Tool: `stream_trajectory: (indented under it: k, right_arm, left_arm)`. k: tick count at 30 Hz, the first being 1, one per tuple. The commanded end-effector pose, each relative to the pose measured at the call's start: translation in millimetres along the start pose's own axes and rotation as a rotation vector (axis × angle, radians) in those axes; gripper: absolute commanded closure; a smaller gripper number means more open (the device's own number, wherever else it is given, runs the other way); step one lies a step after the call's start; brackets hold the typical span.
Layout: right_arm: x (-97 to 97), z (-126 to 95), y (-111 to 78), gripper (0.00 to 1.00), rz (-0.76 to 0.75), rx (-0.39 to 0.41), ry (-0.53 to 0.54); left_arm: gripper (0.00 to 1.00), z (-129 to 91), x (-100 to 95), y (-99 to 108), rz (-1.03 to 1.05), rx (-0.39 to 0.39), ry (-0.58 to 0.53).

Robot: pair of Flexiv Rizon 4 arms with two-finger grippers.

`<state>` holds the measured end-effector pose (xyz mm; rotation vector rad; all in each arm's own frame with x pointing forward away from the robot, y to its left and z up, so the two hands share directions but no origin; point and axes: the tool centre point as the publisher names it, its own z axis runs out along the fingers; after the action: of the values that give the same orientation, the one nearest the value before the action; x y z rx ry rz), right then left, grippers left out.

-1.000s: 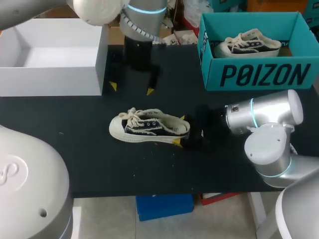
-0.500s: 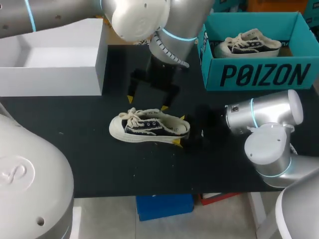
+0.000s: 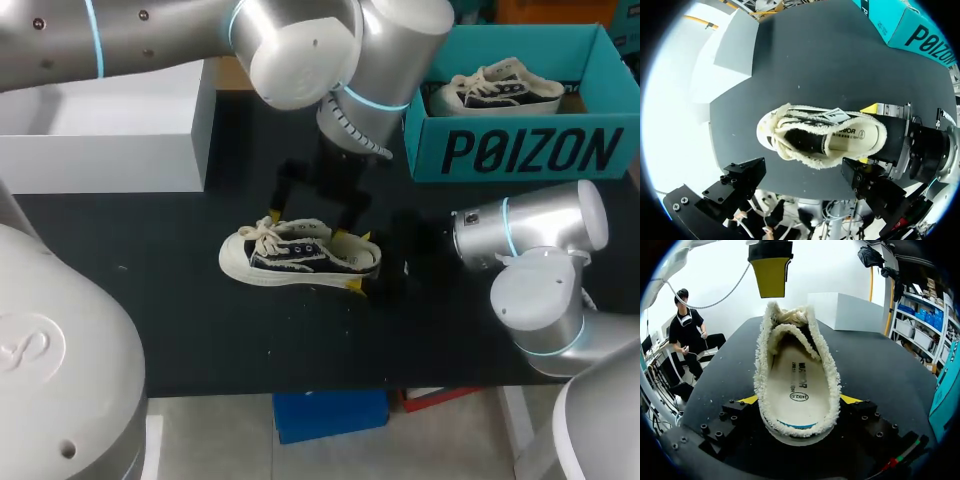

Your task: Take the shoe out of the shoebox, open the shoe tongue, remove and reinsert the insole, then place the shoe into the shoebox

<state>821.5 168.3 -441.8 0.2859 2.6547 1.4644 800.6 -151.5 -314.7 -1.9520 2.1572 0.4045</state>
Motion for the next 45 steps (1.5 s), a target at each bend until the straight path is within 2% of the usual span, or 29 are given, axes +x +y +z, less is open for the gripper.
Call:
stream_trajectory:
  k: [1, 20, 32, 33, 34, 35, 36, 37, 38, 39, 45]
  right_arm:
    - [0.5, 2, -1.1, 1.00, 0.001, 0.002, -0.001]
    - [0.5, 2, -1.1, 1.00, 0.001, 0.002, -0.001]
    - [0.5, 2, -1.1, 1.00, 0.001, 0.002, -0.001]
    - [0.5, 2, -1.1, 1.00, 0.001, 0.002, -0.001]
    - [0.5, 2, -1.1, 1.00, 0.001, 0.002, -0.001]
    - [0.5, 2, -1.1, 1.00, 0.001, 0.002, -0.001]
    - [0.5, 2, -1.1, 1.00, 0.001, 0.002, -0.001]
    - [0.5, 2, -1.1, 1.00, 0.001, 0.002, -0.001]
    - [0.5, 2, -1.1, 1.00, 0.001, 0.002, -0.001]
    - [0.5, 2, -1.1, 1.00, 0.001, 0.002, -0.001]
    - [0.5, 2, -1.1, 1.00, 0.001, 0.002, -0.001]
  left_arm:
    - [0.00, 10, 9.1, -3, -0.001, 0.000, -0.028]
    - [0.00, 34, 16.5, -12, 0.024, 0.001, -0.108]
    - [0.00, 46, 14.2, -16, 0.029, -0.010, -0.149]
    - [0.11, 46, 14.3, -16, 0.029, -0.010, -0.150]
    - [0.65, 47, 14.4, -17, 0.030, -0.011, -0.152]
    - [0.91, 47, 14.5, -17, 0.029, -0.010, -0.154]
    - [1.00, 48, 14.8, -18, 0.030, -0.010, -0.156]
    - [1.00, 48, 15.1, -18, 0.031, -0.009, -0.160]
    - [0.95, 49, 15.3, -18, 0.036, -0.010, -0.163]
    - [1.00, 49, 15.4, -18, 0.040, -0.011, -0.163]
    - [1.00, 51, 16.4, -19, 0.049, -0.012, -0.168]
